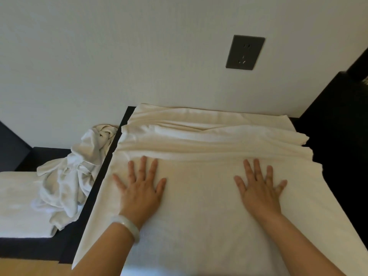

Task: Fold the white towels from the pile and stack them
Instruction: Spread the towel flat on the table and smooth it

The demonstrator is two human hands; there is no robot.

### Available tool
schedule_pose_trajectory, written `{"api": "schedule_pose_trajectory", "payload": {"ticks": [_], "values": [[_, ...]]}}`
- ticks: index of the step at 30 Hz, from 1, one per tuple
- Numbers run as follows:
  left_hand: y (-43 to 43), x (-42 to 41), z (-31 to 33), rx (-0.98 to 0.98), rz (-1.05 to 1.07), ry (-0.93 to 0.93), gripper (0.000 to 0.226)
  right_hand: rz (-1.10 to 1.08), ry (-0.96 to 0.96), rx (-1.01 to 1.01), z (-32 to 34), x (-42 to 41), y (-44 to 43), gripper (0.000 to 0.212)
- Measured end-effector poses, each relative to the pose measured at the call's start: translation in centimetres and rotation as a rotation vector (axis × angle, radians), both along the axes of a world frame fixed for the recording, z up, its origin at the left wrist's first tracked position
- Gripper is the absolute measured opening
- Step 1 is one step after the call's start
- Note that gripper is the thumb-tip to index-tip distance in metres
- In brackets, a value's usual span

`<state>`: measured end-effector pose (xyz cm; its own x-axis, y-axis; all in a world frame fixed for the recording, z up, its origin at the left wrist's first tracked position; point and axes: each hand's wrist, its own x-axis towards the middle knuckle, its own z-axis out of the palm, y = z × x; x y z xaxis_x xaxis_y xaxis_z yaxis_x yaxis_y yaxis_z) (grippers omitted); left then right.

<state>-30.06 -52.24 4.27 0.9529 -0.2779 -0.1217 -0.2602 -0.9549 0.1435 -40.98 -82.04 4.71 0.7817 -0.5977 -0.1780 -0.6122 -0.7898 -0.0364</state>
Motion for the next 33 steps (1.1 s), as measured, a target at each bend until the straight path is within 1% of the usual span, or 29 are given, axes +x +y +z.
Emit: {"api": "schedule_pose_trajectory", "payload": {"ticks": [6, 10, 11, 13, 15, 16, 18, 19, 21, 23, 25, 27, 28, 29, 32, 33], "values": [[-2.6, 6.3, 0.5, 0.017, -0.003, 0.024, 0.066, 0.002, 0.031, 0.027, 0.0, 6.8, -2.6, 0.068], [-3.7, 9.0, 1.8, 0.036, -0.010, 0.104, 0.065, -0.005, 0.060, 0.059, 1.0, 9.9, -3.4, 0.068], [-3.8, 8.8, 2.2, 0.028, -0.011, 0.105, 0.065, -0.007, 0.060, 0.077, 1.5, 10.1, -3.2, 0.068], [-4.3, 6.7, 2.5, -0.005, -0.041, 0.027, 0.066, 0.028, -0.012, 0.068, 2.4, 9.6, -1.2, 0.068], [-5.2, 2.8, 2.4, -0.051, -0.134, -0.062, 0.069, 0.171, -0.129, 0.008, 2.4, 8.1, 3.1, 0.066], [-5.5, 0.5, 2.0, -0.051, -0.195, -0.066, 0.072, 0.264, -0.163, -0.004, 2.0, 6.8, 5.7, 0.066], [-4.9, -2.6, 1.1, -0.008, -0.299, -0.040, 0.072, 0.405, -0.161, -0.006, 0.7, 4.0, 9.6, 0.065], [-4.1, -3.1, 0.6, 0.008, -0.312, -0.037, 0.069, 0.422, -0.149, -0.001, 0.3, 3.0, 10.3, 0.064], [-1.4, -1.8, 0.3, 0.026, -0.242, -0.073, 0.062, 0.387, -0.141, -0.005, 0.0, 2.3, 9.5, 0.064], [1.7, 0.5, 0.2, 0.022, -0.071, -0.095, 0.057, 0.351, -0.128, -0.021, 0.0, 2.3, 8.6, 0.064], [4.7, 2.4, 0.8, 0.016, 0.125, -0.053, 0.059, 0.346, -0.119, -0.014, 0.0, 2.6, 8.7, 0.064], [5.6, 2.5, 1.7, -0.003, 0.222, -0.037, 0.061, 0.338, -0.118, -0.004, -0.1, 2.6, 9.0, 0.064], [5.0, 1.7, 2.1, 0.017, 0.189, -0.086, 0.062, 0.333, -0.123, 0.000, -0.1, 2.7, 9.1, 0.064], [3.8, 0.2, 2.3, 0.024, 0.107, -0.138, 0.063, 0.327, -0.125, 0.000, -0.1, 2.7, 9.1, 0.064], [0.6, -5.8, 1.7, -0.066, -0.293, -0.138, 0.062, 0.330, -0.136, -0.003, -0.1, 2.6, 8.9, 0.064], [0.6, -7.2, 1.2, -0.062, -0.363, -0.118, 0.061, 0.332, -0.133, 0.001, -0.1, 2.6, 8.8, 0.064]]}}
